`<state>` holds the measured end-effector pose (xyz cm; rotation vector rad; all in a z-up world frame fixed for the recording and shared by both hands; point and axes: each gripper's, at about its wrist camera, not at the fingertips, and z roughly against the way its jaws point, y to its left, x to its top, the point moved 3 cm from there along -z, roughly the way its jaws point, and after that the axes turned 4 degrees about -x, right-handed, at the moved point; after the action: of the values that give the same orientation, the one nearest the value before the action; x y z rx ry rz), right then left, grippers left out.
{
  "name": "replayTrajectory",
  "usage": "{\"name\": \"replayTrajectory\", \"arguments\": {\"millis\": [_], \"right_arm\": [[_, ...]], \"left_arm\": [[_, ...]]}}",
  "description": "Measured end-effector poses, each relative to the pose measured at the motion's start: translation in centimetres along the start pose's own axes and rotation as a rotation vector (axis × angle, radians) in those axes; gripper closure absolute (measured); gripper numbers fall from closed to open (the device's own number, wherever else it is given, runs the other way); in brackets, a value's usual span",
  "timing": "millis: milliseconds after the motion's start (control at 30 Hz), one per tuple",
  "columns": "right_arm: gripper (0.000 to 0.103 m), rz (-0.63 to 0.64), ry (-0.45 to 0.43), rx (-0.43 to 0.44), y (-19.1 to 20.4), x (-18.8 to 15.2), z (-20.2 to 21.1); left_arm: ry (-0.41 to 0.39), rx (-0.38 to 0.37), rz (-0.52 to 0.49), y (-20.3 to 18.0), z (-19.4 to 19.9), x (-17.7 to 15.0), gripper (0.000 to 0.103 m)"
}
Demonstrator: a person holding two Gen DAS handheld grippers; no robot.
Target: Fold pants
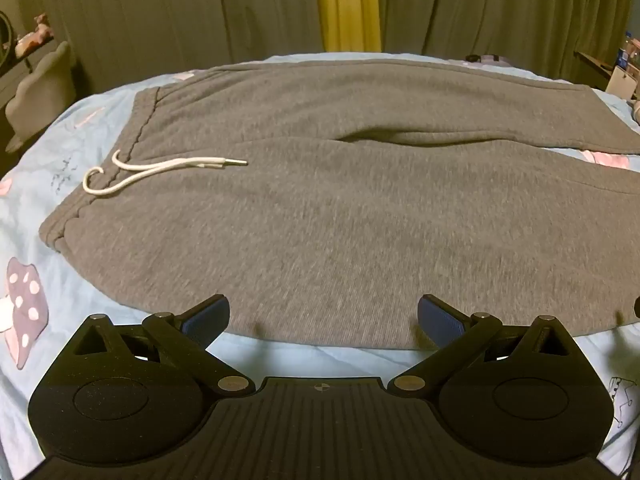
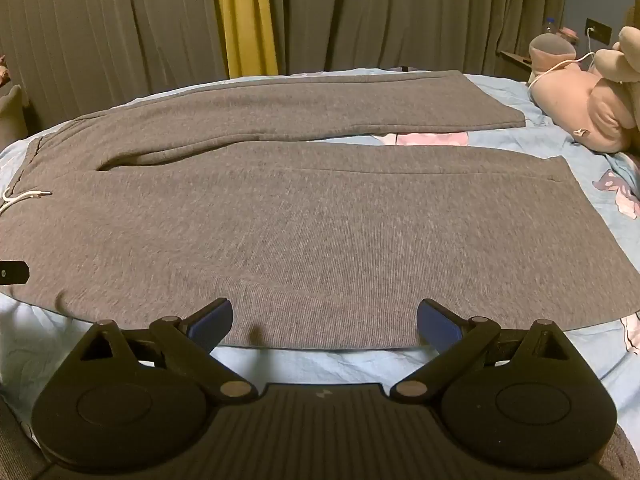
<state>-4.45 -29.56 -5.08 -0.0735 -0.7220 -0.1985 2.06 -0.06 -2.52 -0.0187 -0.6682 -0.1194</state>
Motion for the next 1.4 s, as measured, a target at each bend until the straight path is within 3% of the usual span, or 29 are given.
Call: {"name": "replayTrajectory", "arguments": {"millis": [1400], "right_arm": [[0.004,0.005,0.000,-0.002,-0.06,-0.30,-0.03]], "left_arm": [[0.013,0.002,0.010,0.31,0.00,-0.50,0.000]]}}
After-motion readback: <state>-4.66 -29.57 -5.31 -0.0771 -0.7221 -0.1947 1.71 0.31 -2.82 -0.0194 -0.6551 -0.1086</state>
